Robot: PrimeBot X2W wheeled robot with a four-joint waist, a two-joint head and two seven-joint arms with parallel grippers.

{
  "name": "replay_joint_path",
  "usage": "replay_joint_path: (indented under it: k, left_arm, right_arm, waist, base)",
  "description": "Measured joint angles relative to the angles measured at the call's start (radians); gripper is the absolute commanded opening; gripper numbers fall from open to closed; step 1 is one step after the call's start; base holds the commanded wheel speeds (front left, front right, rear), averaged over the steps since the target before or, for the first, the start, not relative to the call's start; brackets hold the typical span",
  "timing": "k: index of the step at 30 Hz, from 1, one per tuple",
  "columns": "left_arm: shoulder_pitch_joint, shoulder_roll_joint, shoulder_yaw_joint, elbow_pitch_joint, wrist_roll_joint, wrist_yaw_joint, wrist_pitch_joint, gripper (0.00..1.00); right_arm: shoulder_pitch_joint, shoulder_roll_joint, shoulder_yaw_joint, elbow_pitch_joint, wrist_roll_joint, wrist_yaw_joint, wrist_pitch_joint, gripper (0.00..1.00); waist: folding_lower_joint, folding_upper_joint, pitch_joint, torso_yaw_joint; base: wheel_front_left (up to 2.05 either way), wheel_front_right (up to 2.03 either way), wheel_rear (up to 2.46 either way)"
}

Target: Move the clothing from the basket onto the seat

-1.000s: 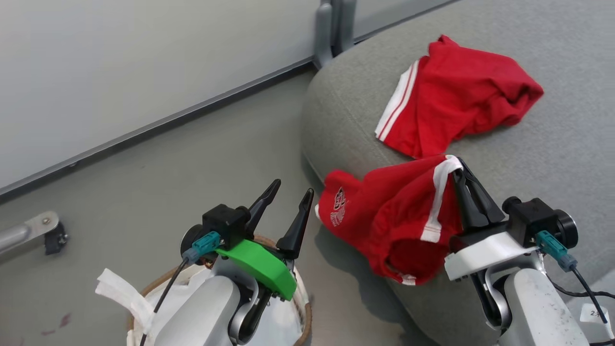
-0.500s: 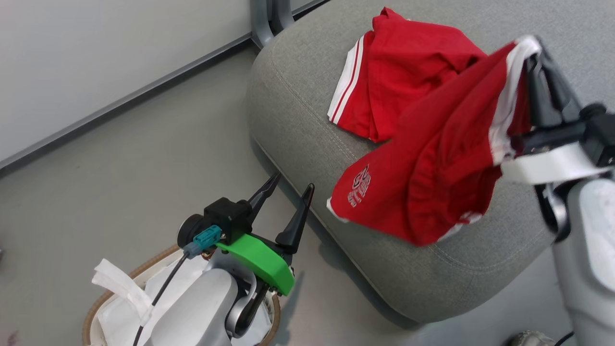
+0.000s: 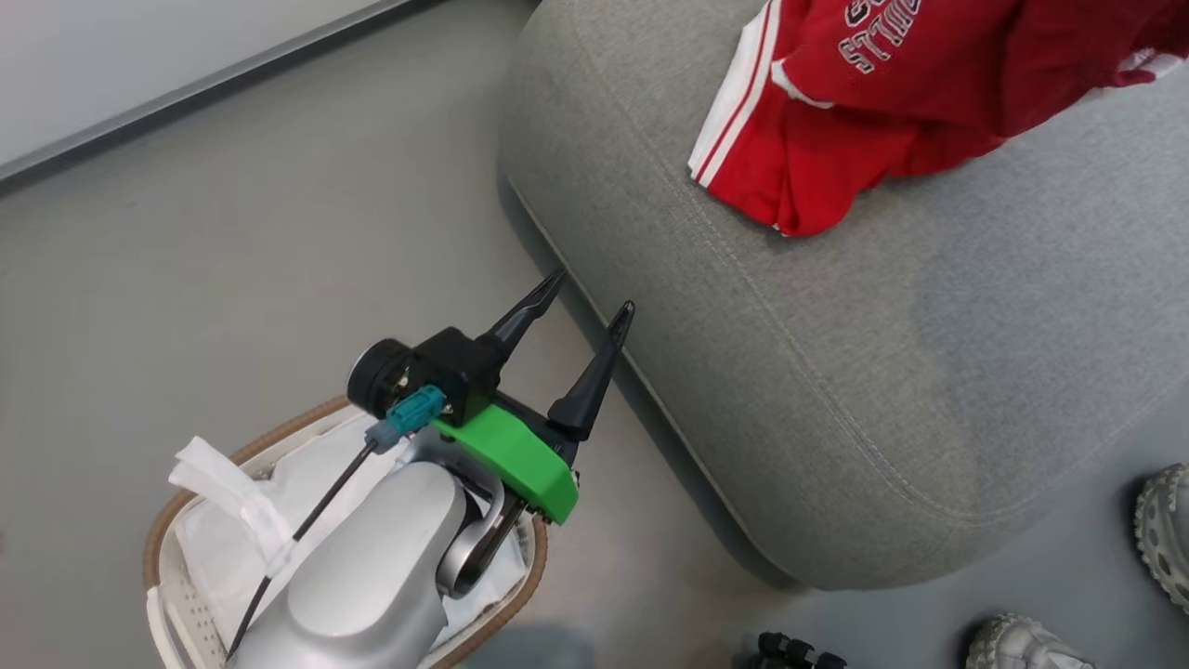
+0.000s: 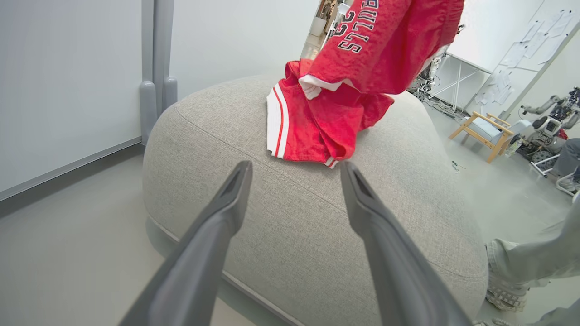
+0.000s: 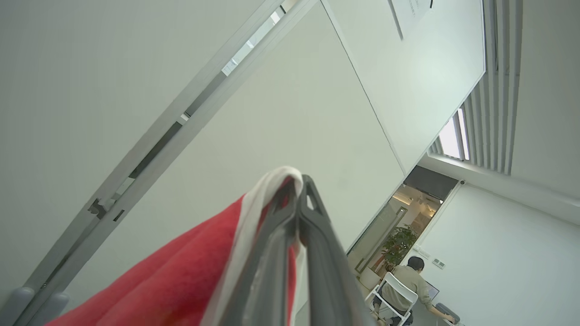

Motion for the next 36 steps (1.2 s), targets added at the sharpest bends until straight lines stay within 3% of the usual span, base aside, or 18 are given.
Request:
replay_joint_path:
  k: [7,15,21,23,25,26,36]
  left_arm:
    - [-0.058,0.000,-0.039,-0.025,-0.001,0.000,0.000,1.00]
    - [-0.086,-0.002,-0.065,-0.032,0.000,0.000,0.000,1.00]
    - [-0.086,-0.011,-0.076,-0.032,-0.001,0.000,0.000,1.00]
    - [-0.081,-0.014,-0.080,-0.033,-0.002,0.000,0.000,1.00]
    - [-0.069,-0.016,-0.080,-0.033,-0.007,0.000,0.000,1.00]
    - [-0.063,-0.017,-0.079,-0.033,-0.009,0.000,0.000,1.00]
    - [0.008,-0.048,-0.071,-0.031,-0.018,0.000,0.000,1.00]
  right_arm:
    - [-0.018,0.018,-0.045,0.192,-0.045,0.000,0.000,0.00]
    - [0.186,0.137,-0.116,0.354,-0.095,0.000,0.000,0.00]
    - [0.303,0.174,-0.198,0.383,-0.108,0.000,0.000,0.00]
    - [0.333,0.180,-0.216,0.379,-0.110,0.000,0.000,0.18]
    - [0.373,0.192,-0.226,0.367,-0.110,0.000,0.000,0.65]
    - [0.388,0.197,-0.232,0.363,-0.109,0.000,0.000,1.00]
    - [0.539,0.242,-0.239,0.246,-0.051,0.000,0.000,1.00]
  waist:
    - [0.0000,0.0000,0.075,0.071]
    - [0.0001,0.0000,0.134,0.150]
    - [0.0000,0.0000,0.131,0.175]
    - [0.0000,0.0000,0.121,0.174]
    - [0.0000,0.0000,0.104,0.170]
    - [0.0000,0.0000,0.096,0.168]
    - [0.0000,-0.0001,-0.030,0.140]
  base:
    - [0.00,0.00,0.00]
    - [0.00,0.00,0.00]
    - [0.00,0.00,0.00]
    - [0.00,0.00,0.00]
    - [0.00,0.00,0.00]
    - [0.00,0.00,0.00]
    - [0.00,0.00,0.00]
